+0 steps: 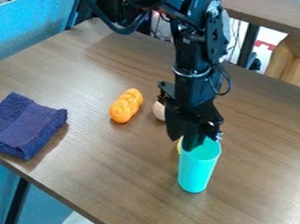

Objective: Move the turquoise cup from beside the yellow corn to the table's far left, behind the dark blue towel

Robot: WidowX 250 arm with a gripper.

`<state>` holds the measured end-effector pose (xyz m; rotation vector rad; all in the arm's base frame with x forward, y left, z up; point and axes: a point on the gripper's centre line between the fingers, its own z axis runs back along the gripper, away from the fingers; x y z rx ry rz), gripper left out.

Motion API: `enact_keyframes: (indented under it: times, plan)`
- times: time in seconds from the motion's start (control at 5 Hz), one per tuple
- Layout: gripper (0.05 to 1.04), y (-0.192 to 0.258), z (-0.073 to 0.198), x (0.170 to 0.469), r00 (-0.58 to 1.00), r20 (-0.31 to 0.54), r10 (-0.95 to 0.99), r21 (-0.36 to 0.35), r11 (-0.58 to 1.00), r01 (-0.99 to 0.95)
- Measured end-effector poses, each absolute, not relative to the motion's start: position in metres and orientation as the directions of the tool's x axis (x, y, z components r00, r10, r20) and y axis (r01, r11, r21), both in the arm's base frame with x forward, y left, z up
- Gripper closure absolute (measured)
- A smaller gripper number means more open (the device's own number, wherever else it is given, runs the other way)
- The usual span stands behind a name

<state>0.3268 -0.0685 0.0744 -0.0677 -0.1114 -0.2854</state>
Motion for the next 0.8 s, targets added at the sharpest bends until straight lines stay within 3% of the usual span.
enact_keyframes:
  times: [0.2, 0.4, 0.6, 0.8]
  plan:
    - [0.906, -0.068, 0.075, 0.326, 0.955, 0.115, -0.273, -0.048, 0.959, 0.279]
    - [0.996, -0.068, 0.076, 0.326, 0.951, 0.121, -0.283, -0.048, 0.956, 0.291]
    - [1.002, -0.074, 0.099, 0.313, 0.925, 0.19, -0.329, -0.13, 0.926, 0.356]
    - [1.002, -0.047, 0.131, 0.305, 0.927, 0.258, -0.271, -0.186, 0.928, 0.323]
